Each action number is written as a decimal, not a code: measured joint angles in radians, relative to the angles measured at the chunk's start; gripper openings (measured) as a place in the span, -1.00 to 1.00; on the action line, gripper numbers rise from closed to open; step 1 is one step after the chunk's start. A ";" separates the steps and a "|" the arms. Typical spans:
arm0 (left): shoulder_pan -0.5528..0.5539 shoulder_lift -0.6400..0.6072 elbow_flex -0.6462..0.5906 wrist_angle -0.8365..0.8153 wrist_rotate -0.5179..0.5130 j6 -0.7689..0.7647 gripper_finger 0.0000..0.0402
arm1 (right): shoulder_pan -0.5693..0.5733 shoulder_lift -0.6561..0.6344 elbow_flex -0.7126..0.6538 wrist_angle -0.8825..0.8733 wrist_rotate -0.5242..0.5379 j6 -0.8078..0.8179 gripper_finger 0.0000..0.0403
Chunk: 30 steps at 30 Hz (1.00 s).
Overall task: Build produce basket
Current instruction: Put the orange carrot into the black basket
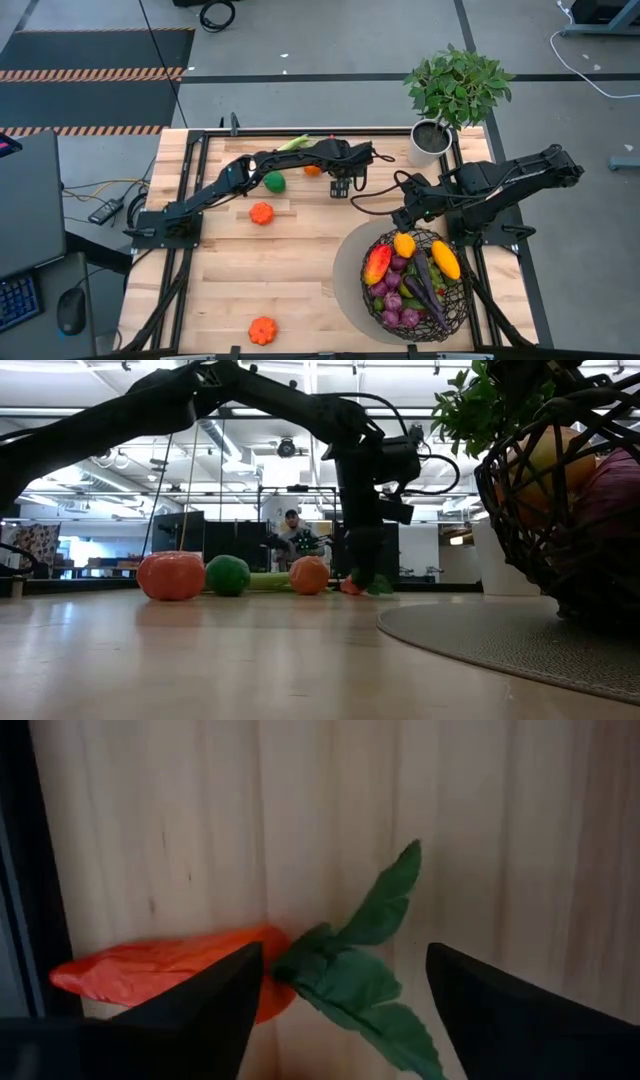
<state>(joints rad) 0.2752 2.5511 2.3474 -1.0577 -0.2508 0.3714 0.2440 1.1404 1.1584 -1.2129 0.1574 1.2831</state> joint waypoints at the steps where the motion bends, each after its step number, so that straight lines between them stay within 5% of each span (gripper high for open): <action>1: 0.000 0.000 0.000 0.000 0.000 0.000 0.37 | 0.000 0.000 0.000 0.000 0.000 0.000 0.74; 17: -0.007 -0.003 0.006 -0.075 0.000 -0.105 -0.95 | -0.003 0.000 0.000 -0.019 0.003 -0.003 0.73; 30: -0.016 -0.130 0.009 -0.133 0.088 -0.211 -0.98 | -0.003 0.000 0.000 -0.063 0.003 -0.003 0.73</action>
<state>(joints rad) 0.2592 2.4210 2.3562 -1.1911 -0.1626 0.1606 0.2409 1.1404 1.1584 -1.2758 0.1600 1.2797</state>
